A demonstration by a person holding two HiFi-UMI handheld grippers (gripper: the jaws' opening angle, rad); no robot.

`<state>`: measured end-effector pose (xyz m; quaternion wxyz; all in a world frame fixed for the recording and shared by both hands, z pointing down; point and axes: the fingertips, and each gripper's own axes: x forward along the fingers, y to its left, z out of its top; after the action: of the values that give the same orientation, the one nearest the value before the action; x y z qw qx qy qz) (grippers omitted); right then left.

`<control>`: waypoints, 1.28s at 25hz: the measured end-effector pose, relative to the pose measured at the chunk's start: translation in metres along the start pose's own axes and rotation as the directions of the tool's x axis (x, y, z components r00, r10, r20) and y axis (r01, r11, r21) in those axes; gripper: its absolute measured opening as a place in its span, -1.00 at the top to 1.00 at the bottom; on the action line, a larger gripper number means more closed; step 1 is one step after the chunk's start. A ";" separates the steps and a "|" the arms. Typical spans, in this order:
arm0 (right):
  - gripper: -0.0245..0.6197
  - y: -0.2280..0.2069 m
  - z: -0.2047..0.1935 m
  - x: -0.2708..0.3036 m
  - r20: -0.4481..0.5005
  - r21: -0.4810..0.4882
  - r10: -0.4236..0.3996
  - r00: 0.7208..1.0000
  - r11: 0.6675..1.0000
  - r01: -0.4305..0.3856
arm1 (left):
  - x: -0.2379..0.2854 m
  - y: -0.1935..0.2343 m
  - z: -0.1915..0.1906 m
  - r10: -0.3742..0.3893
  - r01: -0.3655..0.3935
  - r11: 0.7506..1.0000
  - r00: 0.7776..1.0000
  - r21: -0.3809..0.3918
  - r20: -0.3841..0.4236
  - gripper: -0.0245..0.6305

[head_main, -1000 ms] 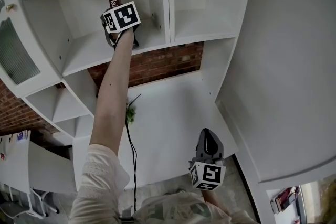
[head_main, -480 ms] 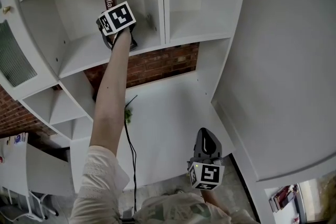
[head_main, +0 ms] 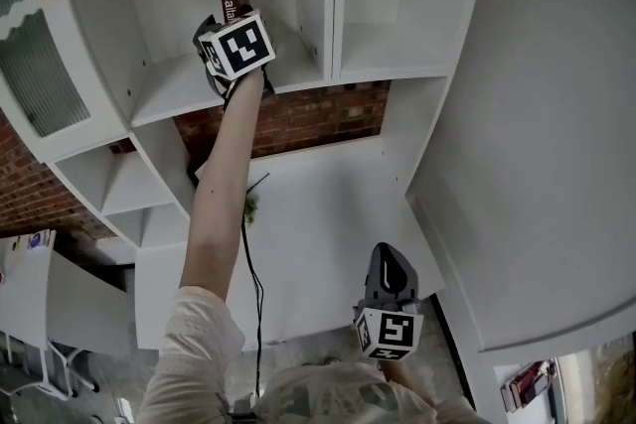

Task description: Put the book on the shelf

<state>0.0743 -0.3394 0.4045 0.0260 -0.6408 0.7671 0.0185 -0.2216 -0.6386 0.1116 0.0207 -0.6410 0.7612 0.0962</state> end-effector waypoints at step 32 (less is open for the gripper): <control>0.87 0.058 0.023 -0.063 0.044 -0.119 0.156 0.987 0.982 -0.150 | -0.411 -0.031 -0.179 -0.375 0.370 0.926 0.924 0.081 0.075 0.89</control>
<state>0.0287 -0.2661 0.3855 0.0081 -0.5796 0.8107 0.0816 -0.1023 -0.2751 0.3472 0.0935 -0.7680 0.6266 0.0942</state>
